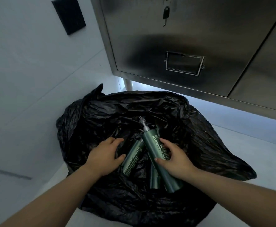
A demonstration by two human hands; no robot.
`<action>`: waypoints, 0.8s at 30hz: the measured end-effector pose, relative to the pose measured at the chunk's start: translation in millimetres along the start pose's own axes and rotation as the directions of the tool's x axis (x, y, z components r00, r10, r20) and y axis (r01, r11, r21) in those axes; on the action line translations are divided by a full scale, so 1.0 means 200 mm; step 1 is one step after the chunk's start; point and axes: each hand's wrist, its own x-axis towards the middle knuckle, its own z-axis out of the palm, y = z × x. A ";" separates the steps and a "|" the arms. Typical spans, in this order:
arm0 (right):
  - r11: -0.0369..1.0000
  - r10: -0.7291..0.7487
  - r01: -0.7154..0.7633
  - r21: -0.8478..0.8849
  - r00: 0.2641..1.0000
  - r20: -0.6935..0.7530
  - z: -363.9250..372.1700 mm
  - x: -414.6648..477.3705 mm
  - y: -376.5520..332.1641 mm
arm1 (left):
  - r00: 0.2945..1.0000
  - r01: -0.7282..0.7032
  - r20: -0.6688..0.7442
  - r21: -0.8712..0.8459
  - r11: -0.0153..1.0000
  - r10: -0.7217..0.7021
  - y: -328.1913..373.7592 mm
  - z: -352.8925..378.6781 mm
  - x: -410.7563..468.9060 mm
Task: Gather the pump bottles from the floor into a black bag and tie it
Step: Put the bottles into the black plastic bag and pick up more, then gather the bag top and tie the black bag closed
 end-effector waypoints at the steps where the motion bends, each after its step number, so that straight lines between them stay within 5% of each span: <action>1: 1.000 0.004 -0.004 -0.008 1.000 0.001 0.01 0.02 0.01 | 1.000 0.000 0.001 -0.003 1.000 0.000 0.00 0.01 0.01; 15: 0.980 0.169 -0.173 0.098 0.984 0.048 0.15 0.17 0.08 | 1.000 0.000 0.003 -0.025 1.000 0.000 -0.04 0.04 -0.01; 24: 0.985 -0.137 0.140 -0.103 0.990 0.029 -0.09 0.15 -0.07 | 0.999 -0.028 -0.043 -0.051 0.998 0.026 0.04 0.05 0.08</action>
